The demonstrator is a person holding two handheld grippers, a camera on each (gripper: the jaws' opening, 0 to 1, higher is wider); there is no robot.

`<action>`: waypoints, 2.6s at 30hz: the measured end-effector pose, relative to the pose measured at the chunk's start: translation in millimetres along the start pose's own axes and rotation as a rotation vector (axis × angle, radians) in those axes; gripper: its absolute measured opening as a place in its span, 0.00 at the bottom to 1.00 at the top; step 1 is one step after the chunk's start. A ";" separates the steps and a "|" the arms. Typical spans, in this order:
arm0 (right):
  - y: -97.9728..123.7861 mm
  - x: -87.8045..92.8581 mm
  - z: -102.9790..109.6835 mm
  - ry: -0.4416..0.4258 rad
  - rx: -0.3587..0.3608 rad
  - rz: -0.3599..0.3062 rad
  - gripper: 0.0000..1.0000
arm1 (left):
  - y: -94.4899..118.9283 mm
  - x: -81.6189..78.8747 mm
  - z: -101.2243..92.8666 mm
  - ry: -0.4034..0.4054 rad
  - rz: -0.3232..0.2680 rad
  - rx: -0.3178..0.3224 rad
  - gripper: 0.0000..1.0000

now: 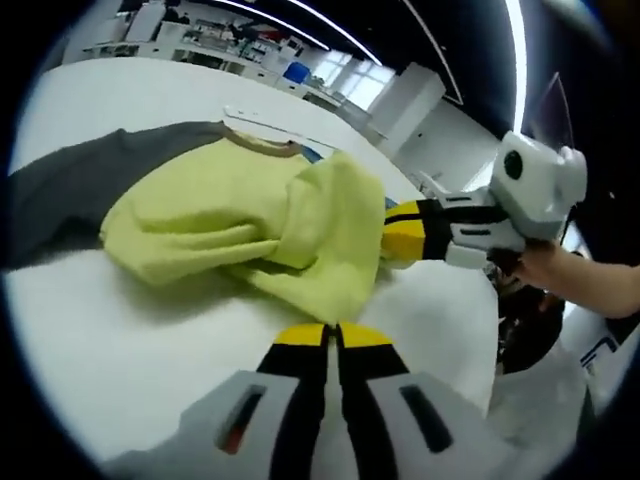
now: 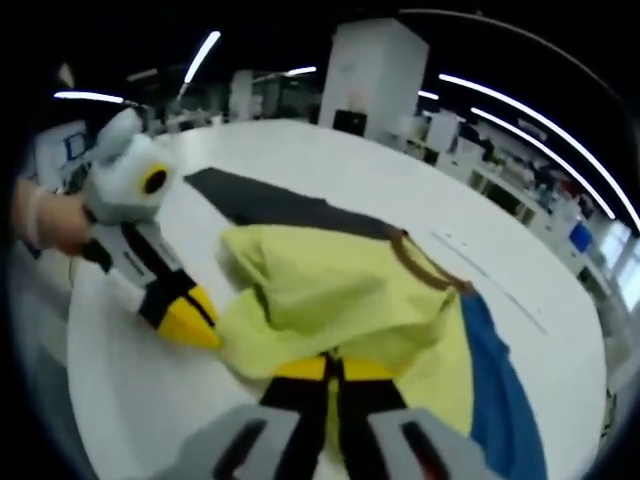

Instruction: Fold the garment on the visible template until the final outline fits inside the template.

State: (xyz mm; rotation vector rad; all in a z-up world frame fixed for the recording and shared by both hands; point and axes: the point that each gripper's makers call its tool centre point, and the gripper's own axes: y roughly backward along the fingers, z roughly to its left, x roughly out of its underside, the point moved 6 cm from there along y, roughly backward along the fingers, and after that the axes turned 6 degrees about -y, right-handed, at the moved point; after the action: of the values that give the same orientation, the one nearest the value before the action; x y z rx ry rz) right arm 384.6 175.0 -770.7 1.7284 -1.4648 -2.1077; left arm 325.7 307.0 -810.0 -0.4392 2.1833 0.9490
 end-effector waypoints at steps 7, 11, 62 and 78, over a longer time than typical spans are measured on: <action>20.2 0.5 4.0 0.006 -0.010 -0.007 0.00 | 22.7 -1.3 -2.3 0.037 -0.024 0.022 0.00; 34.1 5.0 8.6 0.017 -0.024 -0.005 0.00 | 42.5 4.5 -6.1 0.022 -0.011 0.023 0.00; 161.4 154.5 53.1 -0.120 -0.095 0.263 0.00 | 181.2 93.1 32.8 0.107 0.154 -0.103 0.00; 163.4 156.7 48.4 -0.120 -0.090 0.254 0.00 | 183.5 96.0 29.8 0.225 0.192 -0.113 0.00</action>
State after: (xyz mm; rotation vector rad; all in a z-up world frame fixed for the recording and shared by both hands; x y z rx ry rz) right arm 206.8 27.0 -780.2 1.3278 -1.5011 -2.1363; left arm 173.1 450.0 -801.8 -0.4113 2.4156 1.1803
